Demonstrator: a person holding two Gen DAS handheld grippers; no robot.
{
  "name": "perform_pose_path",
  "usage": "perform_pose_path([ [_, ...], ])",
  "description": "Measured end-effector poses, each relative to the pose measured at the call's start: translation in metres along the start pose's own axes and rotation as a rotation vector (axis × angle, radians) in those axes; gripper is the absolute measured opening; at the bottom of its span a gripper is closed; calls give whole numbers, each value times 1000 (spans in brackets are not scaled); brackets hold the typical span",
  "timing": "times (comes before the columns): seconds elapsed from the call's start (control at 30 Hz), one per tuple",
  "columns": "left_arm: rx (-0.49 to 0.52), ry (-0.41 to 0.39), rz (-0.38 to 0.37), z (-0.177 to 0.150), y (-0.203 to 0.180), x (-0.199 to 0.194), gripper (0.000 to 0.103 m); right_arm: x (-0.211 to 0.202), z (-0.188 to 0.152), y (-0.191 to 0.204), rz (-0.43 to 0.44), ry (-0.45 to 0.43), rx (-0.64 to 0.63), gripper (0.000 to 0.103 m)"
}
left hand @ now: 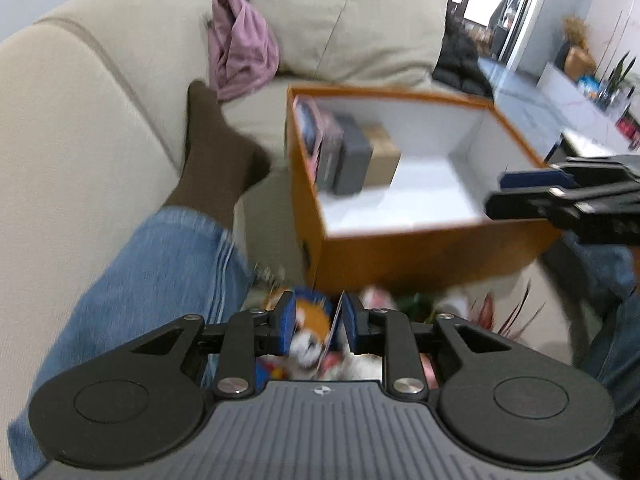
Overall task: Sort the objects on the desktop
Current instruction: 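Move both grippers down to the pile of plush toys beside the shoebox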
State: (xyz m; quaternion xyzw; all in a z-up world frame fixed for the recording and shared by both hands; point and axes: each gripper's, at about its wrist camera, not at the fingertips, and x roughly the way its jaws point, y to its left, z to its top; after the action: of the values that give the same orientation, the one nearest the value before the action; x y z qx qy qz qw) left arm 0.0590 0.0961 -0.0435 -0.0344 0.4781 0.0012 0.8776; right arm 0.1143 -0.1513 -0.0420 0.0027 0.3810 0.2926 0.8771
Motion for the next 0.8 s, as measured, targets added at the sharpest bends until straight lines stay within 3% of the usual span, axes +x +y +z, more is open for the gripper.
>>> perform_pose_path([
  [0.17,89,87,112,-21,-5,15,28,21,-33,35,48,71,43,57],
  [0.33,167,131,123,-37,-9,19,28,47,-44,58,41,131,43,68],
  [0.53,156,155,109,-50,2,17,28,71,-59,87,-15,175,-110,75],
  [0.7,182,161,113,-56,1,20,26,98,-63,96,-45,238,-143,78],
  [0.8,199,169,91,-55,2,23,27,102,-67,91,-9,237,-112,73],
])
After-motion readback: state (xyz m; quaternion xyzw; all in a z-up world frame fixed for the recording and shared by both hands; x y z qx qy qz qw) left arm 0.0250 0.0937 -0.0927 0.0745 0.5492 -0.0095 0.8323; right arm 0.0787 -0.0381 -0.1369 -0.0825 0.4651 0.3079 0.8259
